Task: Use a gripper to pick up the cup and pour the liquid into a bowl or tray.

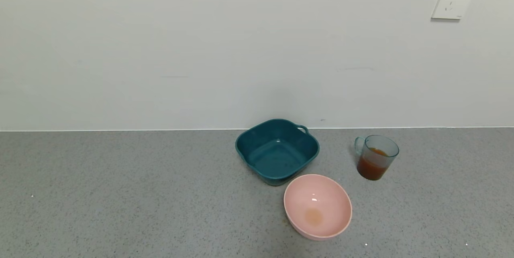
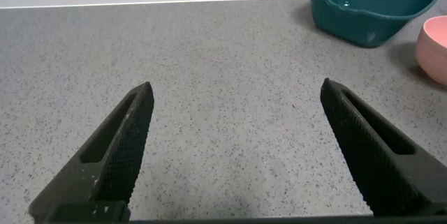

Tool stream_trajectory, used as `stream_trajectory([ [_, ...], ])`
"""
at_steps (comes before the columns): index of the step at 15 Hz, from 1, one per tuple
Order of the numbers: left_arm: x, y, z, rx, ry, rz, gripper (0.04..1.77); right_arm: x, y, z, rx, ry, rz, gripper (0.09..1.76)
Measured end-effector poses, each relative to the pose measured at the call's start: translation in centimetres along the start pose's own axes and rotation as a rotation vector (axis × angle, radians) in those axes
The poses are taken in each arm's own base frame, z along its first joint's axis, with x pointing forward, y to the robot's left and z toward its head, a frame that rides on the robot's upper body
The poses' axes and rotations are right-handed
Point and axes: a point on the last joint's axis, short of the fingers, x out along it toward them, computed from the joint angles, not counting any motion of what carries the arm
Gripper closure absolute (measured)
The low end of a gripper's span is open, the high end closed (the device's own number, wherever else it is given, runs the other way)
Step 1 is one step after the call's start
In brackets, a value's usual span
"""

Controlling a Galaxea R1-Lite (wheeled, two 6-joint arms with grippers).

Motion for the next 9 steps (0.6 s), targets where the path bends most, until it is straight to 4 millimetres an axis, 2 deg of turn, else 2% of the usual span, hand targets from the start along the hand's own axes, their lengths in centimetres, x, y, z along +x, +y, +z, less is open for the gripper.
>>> stream_trajectory([
  [4,0.0,0.0,0.0,0.0,0.0,0.0,0.09,3.2,0.1,3.7,-0.006,0.103,0.084,0.14],
  [9,0.0,0.0,0.0,0.0,0.0,0.0,0.09,9.4,0.6,5.3,-0.009,0.208,0.099,0.14],
])
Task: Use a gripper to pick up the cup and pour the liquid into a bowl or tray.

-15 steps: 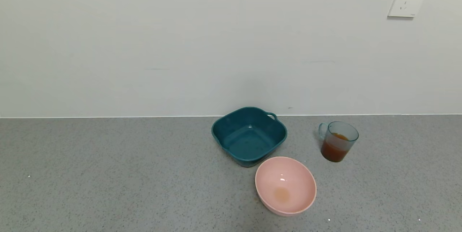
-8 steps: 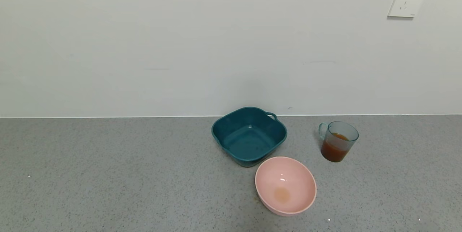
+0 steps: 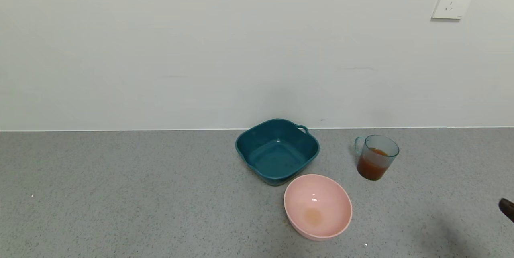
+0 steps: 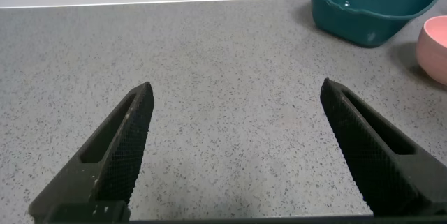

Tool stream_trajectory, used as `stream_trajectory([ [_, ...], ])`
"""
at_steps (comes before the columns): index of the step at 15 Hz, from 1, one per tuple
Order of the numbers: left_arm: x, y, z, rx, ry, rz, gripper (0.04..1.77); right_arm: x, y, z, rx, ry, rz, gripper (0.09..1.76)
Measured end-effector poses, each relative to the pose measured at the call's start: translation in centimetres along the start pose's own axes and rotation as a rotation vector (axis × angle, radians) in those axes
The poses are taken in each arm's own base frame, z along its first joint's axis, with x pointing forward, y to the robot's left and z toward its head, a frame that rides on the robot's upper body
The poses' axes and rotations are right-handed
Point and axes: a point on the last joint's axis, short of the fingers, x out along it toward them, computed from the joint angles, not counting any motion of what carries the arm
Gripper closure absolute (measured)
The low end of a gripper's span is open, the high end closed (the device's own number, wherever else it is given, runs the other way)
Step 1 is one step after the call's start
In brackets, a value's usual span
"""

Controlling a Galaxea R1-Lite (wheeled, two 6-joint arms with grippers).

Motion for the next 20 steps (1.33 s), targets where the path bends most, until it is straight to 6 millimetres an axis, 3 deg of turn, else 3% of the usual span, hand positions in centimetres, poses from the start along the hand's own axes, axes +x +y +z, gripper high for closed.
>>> stream_trajectory([
  [4,0.0,0.0,0.0,0.0,0.0,0.0,0.09,4.5,-0.8,-0.4,0.025,0.099,0.024,0.14],
  [10,0.0,0.0,0.0,0.0,0.0,0.0,0.09,9.8,-3.2,-2.8,0.083,0.187,0.04,0.14],
  [20,0.0,0.0,0.0,0.0,0.0,0.0,0.09,17.2,-4.1,-8.4,-0.008,0.069,0.09,0.14],
])
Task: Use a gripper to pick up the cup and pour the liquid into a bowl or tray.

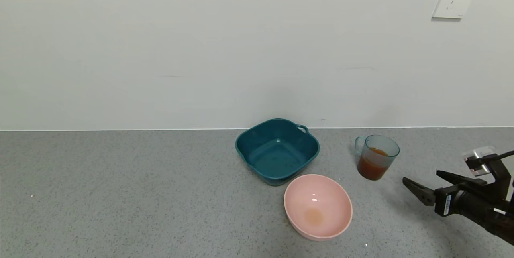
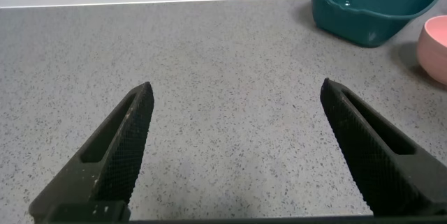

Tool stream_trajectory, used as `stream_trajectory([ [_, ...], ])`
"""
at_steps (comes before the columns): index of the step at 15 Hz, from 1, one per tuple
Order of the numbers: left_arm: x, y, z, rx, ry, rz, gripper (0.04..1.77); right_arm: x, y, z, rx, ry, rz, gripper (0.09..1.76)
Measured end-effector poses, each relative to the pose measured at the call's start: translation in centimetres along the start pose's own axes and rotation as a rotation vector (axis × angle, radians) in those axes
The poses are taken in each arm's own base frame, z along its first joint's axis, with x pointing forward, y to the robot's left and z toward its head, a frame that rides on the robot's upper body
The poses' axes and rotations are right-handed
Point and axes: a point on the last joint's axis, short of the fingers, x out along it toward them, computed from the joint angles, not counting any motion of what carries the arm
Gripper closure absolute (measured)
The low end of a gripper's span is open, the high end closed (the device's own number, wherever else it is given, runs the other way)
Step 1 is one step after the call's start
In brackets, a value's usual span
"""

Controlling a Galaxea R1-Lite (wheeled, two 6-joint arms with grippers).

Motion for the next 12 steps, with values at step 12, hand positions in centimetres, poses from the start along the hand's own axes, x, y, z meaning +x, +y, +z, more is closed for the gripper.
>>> stream_trajectory([
  [12,0.0,0.0,0.0,0.0,0.0,0.0,0.09,6.7,0.6,-4.1,-0.013,0.044,0.072,0.14],
])
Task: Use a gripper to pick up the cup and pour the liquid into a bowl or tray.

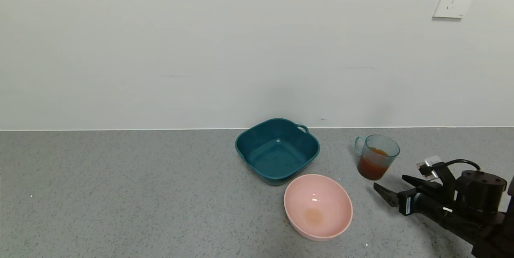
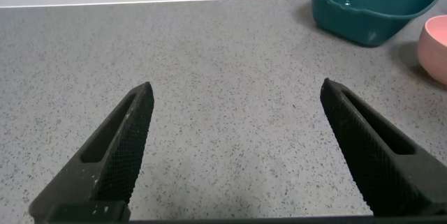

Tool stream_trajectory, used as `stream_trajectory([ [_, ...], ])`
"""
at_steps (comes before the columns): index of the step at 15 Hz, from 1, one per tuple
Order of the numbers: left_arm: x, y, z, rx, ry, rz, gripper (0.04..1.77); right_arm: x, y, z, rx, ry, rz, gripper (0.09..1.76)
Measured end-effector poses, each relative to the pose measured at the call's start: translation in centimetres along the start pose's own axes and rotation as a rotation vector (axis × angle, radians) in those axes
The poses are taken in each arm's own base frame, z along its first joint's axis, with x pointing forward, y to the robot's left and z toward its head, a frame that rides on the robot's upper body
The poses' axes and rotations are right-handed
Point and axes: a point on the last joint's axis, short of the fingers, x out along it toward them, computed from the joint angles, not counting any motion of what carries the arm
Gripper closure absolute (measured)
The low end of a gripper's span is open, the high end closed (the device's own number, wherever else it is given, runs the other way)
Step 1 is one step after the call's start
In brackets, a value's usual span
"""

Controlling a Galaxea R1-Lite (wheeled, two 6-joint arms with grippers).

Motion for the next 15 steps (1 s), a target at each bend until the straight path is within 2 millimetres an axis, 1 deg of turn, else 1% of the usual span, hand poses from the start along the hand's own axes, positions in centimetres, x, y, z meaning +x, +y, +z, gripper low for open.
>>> stream_trajectory([
  [3,0.0,0.0,0.0,0.0,0.0,0.0,0.09,1.1,-0.3,0.1,-0.004,-0.018,0.002,0.14],
  [9,0.0,0.0,0.0,0.0,0.0,0.0,0.09,3.1,-0.9,1.5,-0.029,-0.103,0.003,0.14],
  [15,0.0,0.0,0.0,0.0,0.0,0.0,0.09,5.0,-1.0,1.9,-0.042,-0.143,0.007,0.14],
])
